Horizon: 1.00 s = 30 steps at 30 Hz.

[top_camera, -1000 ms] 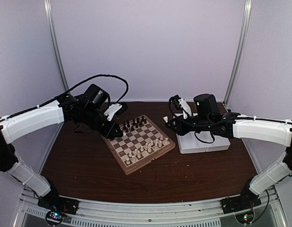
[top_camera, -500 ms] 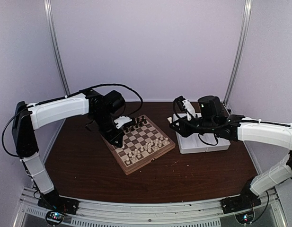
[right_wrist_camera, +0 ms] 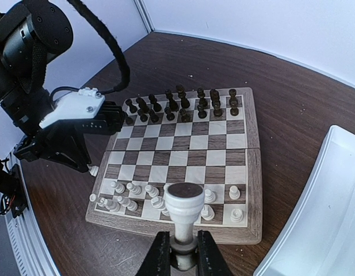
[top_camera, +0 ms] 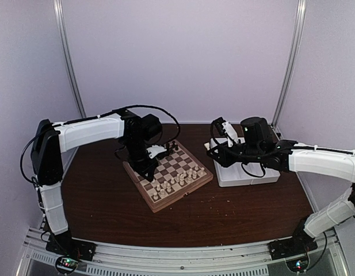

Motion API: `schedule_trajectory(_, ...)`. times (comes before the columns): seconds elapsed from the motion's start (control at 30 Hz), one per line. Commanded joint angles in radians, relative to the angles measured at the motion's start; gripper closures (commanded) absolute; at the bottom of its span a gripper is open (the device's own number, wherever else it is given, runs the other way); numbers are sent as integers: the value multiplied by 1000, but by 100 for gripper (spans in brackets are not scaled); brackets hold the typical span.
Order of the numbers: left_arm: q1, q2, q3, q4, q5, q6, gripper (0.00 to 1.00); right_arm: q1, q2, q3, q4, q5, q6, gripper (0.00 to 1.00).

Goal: Set up the chess pieces on the board
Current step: Place the chess piece on the chessboard.

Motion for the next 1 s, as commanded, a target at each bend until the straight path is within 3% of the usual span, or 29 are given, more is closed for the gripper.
schedule_trajectory(0.0,-13,30,48,-72,-51,-10,98,-7,-17,-10,-3,25,-10,91)
schedule_trajectory(0.97,-59,197,114,-139,-127,-10,95,-10,-16,-8,-10,24,-19,92)
